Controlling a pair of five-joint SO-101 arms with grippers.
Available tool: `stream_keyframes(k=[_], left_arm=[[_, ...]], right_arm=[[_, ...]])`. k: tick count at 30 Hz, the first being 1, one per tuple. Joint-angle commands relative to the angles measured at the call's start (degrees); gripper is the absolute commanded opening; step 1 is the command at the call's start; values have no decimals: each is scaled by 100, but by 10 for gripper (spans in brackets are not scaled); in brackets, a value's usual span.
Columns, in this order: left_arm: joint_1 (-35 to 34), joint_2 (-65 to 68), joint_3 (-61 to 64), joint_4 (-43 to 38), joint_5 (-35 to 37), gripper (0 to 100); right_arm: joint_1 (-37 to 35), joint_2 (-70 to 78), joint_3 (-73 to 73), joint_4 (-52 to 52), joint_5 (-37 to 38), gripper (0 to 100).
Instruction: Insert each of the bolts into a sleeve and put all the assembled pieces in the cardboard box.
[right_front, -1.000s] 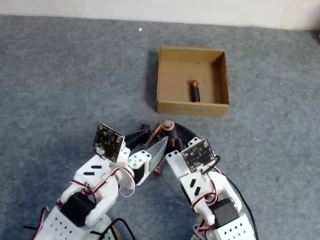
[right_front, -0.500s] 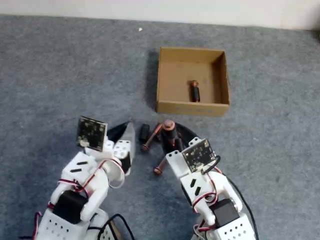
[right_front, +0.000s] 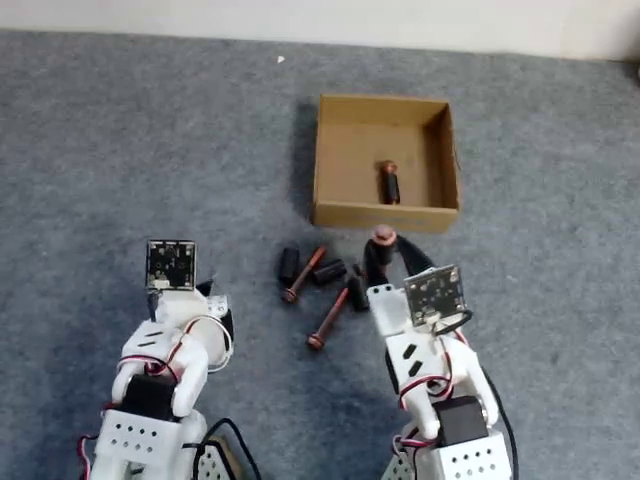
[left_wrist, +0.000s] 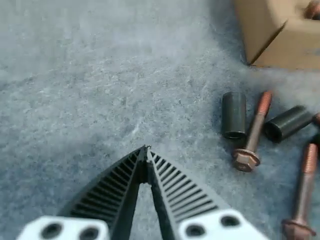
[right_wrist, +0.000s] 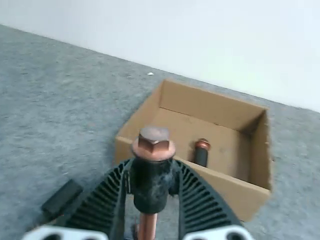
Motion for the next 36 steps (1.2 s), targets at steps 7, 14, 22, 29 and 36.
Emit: stream_keyframes(k=[7, 14, 22, 29, 36], left_arm=[[-84, -57, 207, -422, -237, 5], [-84, -57, 207, -413, -237, 5], [-92, -57, 207, -413, -246, 5], [-92, -57, 207, -413, -246, 5], [-84, -57, 207, -413, -246, 5]], right_arm=[[532, -40, -1042, -40, -53, 5], [549, 1692, -2396, -848, -44, 5], [558, 5121, -3644, -2545, -53, 5], [549, 8004, -4848, -3389, -79, 5], [541, 10281, -6255, -3371, -88, 6]])
